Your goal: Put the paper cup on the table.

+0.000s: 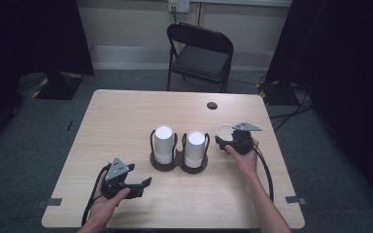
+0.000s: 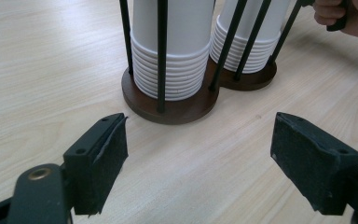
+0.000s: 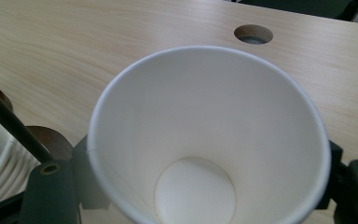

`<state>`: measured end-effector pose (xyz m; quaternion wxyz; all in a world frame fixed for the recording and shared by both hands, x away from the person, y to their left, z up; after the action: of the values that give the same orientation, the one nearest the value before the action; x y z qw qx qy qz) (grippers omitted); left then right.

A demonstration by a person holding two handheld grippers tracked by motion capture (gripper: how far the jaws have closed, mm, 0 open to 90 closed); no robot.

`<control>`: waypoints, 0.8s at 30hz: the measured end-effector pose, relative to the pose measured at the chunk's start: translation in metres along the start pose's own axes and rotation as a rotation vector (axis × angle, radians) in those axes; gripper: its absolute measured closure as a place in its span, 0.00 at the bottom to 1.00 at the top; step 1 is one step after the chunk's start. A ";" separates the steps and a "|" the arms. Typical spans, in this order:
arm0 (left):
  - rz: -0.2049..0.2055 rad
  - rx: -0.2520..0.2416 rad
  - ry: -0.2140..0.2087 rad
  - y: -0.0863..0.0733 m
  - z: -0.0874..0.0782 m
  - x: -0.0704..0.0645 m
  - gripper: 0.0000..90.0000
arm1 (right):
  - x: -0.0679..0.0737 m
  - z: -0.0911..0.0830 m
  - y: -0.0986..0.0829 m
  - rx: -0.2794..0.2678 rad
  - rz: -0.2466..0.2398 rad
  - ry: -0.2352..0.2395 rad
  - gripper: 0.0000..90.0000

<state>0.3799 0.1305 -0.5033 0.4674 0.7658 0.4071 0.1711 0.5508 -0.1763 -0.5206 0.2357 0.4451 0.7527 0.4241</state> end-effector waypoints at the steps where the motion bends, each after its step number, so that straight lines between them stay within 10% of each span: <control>1: -0.004 0.002 -0.003 0.000 0.000 0.000 0.21 | 0.000 0.000 0.000 0.002 0.004 0.001 0.26; 24: 0.005 0.005 -0.003 -0.001 0.000 -0.001 0.21 | 0.005 0.003 -0.010 0.040 0.068 0.034 0.17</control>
<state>0.3785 0.1299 -0.5038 0.4657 0.7683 0.4049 0.1699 0.5459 -0.1734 -0.5311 0.1996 0.4677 0.7492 0.4243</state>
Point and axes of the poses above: each handheld gripper's, and its own axes: z roughly forward along the jaws, y roughly out of its top, x roughly to its left, the point moved 10 cm from there along z, roughly forward along the jaws, and after that the axes turned 1 degree about -z, right-handed, at the moved point
